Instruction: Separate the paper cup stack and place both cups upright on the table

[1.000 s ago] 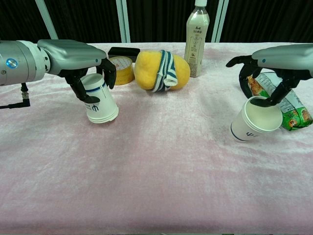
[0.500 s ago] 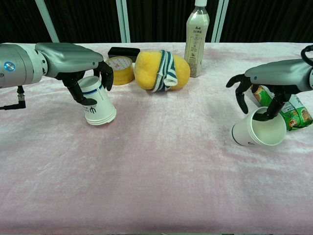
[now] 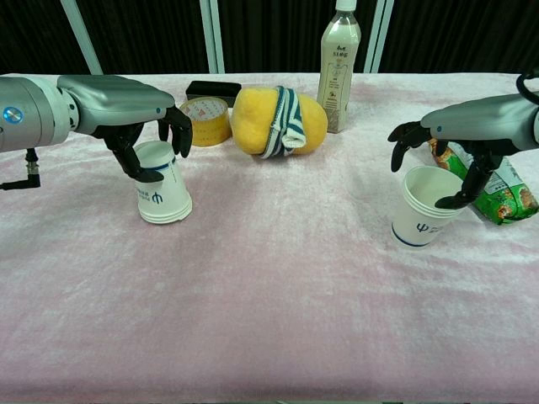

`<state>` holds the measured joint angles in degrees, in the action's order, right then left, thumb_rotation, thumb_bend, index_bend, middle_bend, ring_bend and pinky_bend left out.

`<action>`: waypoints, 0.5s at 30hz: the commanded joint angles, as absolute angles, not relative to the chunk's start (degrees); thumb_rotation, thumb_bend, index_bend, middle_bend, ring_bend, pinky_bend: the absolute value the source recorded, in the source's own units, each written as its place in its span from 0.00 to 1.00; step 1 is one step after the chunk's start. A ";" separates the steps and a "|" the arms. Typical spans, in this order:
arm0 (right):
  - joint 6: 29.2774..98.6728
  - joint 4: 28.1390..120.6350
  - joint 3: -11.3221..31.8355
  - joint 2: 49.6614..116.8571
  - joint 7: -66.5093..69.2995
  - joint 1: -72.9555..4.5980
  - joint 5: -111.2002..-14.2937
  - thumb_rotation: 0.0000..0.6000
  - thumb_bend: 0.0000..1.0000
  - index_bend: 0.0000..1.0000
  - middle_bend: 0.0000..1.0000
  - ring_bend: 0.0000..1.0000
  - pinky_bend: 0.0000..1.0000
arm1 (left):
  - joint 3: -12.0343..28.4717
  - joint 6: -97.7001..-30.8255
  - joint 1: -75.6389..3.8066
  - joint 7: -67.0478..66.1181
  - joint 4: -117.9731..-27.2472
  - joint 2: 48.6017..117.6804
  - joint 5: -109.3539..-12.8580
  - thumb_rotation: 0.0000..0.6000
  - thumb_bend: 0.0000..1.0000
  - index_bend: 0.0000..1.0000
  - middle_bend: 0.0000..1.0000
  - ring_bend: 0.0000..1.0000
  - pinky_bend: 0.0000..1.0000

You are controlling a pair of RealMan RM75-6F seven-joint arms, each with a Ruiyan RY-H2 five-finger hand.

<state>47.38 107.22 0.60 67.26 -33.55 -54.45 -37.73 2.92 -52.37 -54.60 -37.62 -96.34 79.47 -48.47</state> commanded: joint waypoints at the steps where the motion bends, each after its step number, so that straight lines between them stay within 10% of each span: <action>1: 47.75 108.55 1.70 66.25 -31.37 -54.17 -38.40 1.00 0.22 0.25 0.00 0.10 0.20 | 2.97 -52.45 -54.65 -37.61 -96.66 79.26 -48.24 1.00 0.26 0.31 0.30 0.22 0.47; 15: 47.58 117.99 6.22 51.38 -19.37 -49.92 -46.14 1.00 0.22 0.17 0.00 0.09 0.20 | 4.09 -55.71 -55.32 -39.61 -100.76 77.89 -44.90 1.00 0.01 0.07 0.11 0.00 0.22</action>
<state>46.75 116.02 5.08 54.15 -21.81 -51.44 -44.16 3.21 -54.90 -55.56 -40.64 -99.51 78.81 -44.63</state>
